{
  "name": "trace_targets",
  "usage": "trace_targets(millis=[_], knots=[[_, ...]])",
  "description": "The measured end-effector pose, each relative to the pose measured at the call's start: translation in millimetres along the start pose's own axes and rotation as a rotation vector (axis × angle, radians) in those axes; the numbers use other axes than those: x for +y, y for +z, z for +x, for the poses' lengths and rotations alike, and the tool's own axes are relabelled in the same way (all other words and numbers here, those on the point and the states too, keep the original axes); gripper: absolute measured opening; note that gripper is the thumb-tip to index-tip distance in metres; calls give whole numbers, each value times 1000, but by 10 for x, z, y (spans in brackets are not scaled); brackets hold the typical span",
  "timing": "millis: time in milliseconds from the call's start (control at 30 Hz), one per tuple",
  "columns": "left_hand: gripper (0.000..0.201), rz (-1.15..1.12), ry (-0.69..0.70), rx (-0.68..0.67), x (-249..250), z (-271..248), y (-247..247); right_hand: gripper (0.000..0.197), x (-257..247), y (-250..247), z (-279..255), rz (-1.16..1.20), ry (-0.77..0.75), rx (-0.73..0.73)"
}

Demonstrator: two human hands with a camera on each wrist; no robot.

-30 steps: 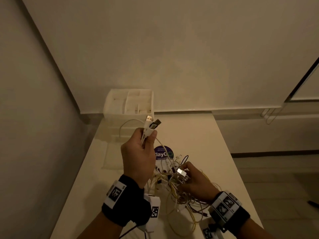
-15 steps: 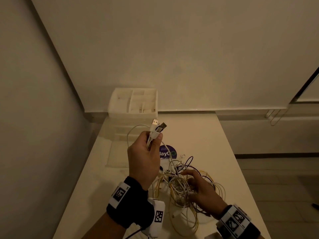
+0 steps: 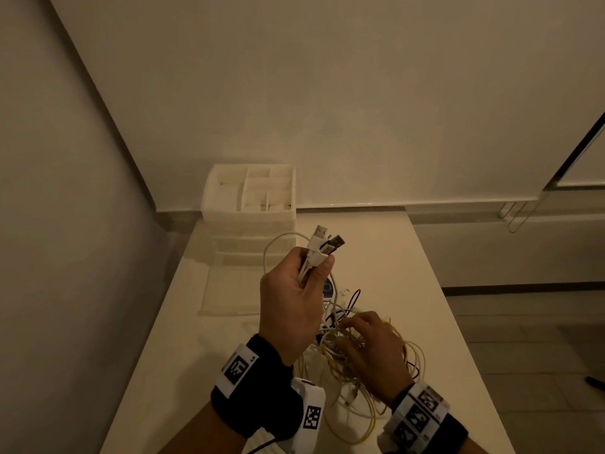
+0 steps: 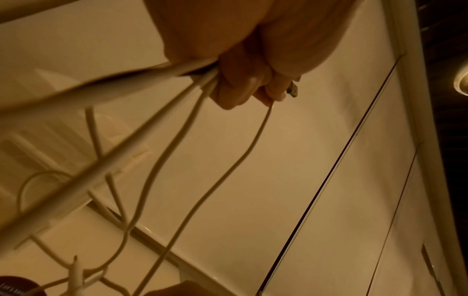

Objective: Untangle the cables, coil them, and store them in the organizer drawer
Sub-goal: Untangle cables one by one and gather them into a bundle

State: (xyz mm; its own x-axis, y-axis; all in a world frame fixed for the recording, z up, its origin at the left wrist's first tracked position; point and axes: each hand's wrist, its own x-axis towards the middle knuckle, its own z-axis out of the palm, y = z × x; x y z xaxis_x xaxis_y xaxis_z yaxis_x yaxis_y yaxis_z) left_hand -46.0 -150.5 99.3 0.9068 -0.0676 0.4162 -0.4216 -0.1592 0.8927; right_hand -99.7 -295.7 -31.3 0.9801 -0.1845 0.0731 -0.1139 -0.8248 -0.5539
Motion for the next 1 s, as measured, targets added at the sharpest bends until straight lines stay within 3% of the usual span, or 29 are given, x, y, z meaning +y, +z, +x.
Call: trace_targets(millis=[133, 233, 333, 500, 667, 867, 1000], knots=[[23, -8, -10, -4, 12, -2, -31, 44, -88, 32, -44, -163, -73, 209], [26, -14, -14, 3, 19, 5, -44, 38, -107, 8, -68, -129, -144, 251], [20, -40, -36, -2, 25, 4, -32, 32, -85, 2, -76, -185, -192, 209], [29, -43, -42, -27, 61, -44, -6, 25, -173, -22, -17, -303, -185, 188], [13, -50, -31, -34, 65, -40, -20, 30, -151, -23, 46, -254, -140, 131], [20, -57, -13, -18, 30, -57, -32, 7, -87, -65, 81, -344, -55, -16], [23, -54, 9, -49, 26, -148, 15, 21, -89, -139, 150, -388, 22, -167]])
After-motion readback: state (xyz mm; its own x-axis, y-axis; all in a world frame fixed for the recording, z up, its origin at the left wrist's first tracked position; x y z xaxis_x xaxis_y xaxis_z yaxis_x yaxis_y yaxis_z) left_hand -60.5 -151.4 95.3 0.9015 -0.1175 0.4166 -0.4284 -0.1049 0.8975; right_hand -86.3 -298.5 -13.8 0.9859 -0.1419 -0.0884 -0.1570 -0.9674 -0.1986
